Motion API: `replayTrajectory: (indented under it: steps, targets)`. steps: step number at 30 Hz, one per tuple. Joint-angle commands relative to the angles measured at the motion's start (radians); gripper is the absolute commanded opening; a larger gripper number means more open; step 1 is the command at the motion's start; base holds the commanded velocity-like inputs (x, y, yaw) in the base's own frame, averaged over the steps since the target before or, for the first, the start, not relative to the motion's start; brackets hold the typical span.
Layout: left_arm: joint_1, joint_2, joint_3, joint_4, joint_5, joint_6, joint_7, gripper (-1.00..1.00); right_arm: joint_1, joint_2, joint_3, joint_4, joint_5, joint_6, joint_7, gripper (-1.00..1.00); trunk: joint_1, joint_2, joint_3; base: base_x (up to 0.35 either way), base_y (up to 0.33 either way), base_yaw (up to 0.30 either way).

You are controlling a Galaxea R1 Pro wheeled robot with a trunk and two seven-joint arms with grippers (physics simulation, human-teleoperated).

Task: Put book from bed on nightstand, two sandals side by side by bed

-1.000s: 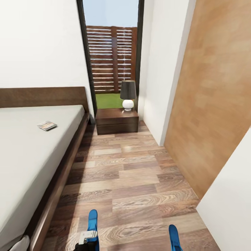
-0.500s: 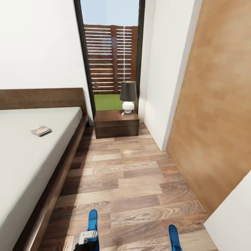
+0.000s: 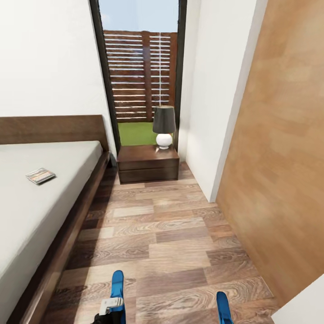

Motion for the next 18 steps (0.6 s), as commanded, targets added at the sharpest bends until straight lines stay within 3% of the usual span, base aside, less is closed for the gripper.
replayTrajectory:
  steps: [1,5,18]
  targets:
    - [-0.001,0.007,-0.005,0.001,0.008,-0.002,-0.005,-1.00,-0.001,0.000,-0.004,0.001,-0.008,0.004,0.005,-1.00,0.000,0.000,-0.001,0.317,-0.089,0.094]
    - [-0.001,0.017,-0.005,0.001,0.007,-0.002,-0.005,-1.00,-0.001,-0.001,-0.005,0.001,-0.009,0.004,0.005,-1.00,0.000,0.000,-0.001,0.317,-0.089,0.137]
    - [-0.001,0.014,-0.005,0.001,0.008,-0.002,-0.005,-1.00,0.001,-0.001,-0.004,0.013,-0.009,0.004,0.006,-1.00,0.000,0.000,-0.001,0.317,-0.089,0.120]
